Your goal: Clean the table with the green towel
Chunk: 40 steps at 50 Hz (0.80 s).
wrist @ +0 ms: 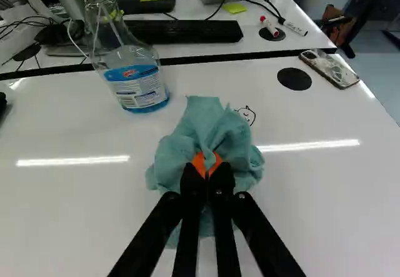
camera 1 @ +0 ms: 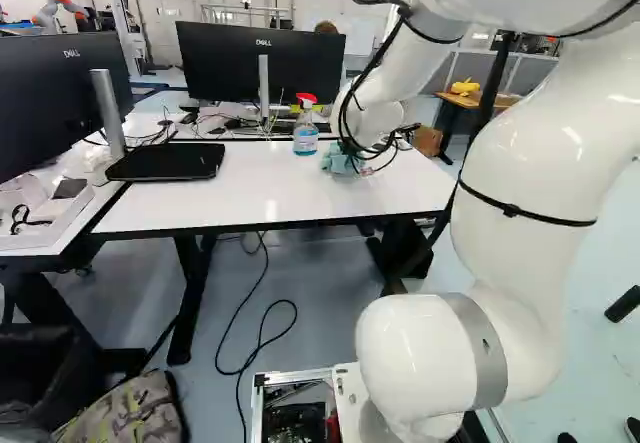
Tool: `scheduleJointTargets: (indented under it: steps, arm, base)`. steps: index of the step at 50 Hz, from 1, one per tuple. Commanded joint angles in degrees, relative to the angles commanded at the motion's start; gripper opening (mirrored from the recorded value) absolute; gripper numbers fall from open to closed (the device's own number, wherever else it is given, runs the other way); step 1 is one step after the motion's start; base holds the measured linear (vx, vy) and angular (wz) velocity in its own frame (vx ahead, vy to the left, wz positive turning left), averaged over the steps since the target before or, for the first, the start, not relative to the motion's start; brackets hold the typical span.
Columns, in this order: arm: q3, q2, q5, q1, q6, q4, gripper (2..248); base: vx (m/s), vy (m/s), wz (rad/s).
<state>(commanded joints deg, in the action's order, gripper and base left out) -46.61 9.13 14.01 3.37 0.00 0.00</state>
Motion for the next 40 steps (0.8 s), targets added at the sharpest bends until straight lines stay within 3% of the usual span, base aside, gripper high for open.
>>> scheduleJointTargets:
  steps: [40]
  arm:
    - [-12.67,10.89,0.00,2.83,0.00,0.00,26]
  base:
    - [0.000,0.000,0.000]
